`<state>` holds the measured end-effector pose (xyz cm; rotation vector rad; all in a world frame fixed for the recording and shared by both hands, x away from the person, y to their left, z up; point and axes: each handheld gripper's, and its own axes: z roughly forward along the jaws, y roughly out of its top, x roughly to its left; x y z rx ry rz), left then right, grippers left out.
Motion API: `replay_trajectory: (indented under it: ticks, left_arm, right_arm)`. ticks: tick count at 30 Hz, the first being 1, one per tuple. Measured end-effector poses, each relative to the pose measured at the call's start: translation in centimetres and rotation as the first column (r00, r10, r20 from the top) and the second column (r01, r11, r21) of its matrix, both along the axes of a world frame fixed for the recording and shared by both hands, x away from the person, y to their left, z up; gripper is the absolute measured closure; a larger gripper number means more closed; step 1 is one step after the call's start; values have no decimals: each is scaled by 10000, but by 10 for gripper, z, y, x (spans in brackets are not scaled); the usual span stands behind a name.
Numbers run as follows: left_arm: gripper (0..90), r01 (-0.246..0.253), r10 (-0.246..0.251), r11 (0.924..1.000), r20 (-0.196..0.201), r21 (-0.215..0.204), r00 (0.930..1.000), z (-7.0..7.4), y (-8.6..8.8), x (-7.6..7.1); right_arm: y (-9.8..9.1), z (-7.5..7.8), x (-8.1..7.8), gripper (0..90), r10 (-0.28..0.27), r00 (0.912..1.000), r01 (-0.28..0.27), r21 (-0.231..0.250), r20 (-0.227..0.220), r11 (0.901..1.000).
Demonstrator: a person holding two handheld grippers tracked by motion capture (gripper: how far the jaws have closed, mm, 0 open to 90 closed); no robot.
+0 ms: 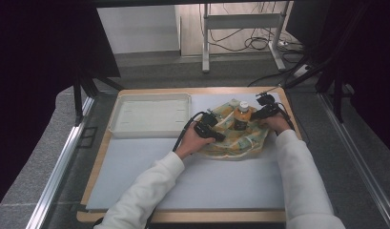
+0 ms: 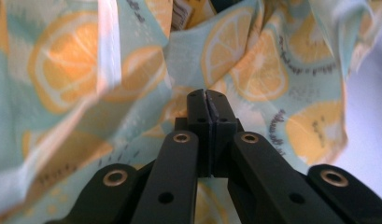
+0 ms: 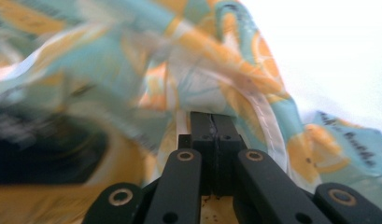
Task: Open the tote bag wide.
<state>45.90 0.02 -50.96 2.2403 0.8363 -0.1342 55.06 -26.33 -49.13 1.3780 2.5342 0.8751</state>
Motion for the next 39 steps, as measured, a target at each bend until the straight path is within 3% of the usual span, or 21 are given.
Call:
replay_trajectory:
  ticks: [5, 10, 18, 22, 31, 39]
  left_arm:
    - [899, 33, -33, 10000, -63, 38, 10000, -3, 2, -1]
    - [898, -17, 17, 10000, 36, -30, 10000, -2, 3, -3]
    - [899, -130, 174, 9975, 638, -689, 9978, 25, 10, -11]
    - [898, -308, 380, 9953, 783, -913, 9962, 35, 19, -18]
    - [886, -573, 713, 9916, 1196, -1164, 9903, 47, 42, -37]
    - [877, -854, 1057, 9865, 1452, -1394, 9837, 49, 71, -58]
  right_arm:
    - [0, -7, 6, 891, -440, 9990, 441, -221, 71, 9988]
    - [1, -1, 0, 890, -347, 9990, 358, -402, 287, 9985]
    - [-9, 40, -25, 891, -154, 9914, 157, -11, 1298, 9999]
    - [-13, 53, -42, 891, 173, 9860, -173, -15, 1657, 9998]
    - [-25, 63, -72, 890, 681, 9792, -703, 46, 1912, 9975]
    - [-29, 68, -93, 889, 1119, 9716, -1169, 119, 2086, 9931]
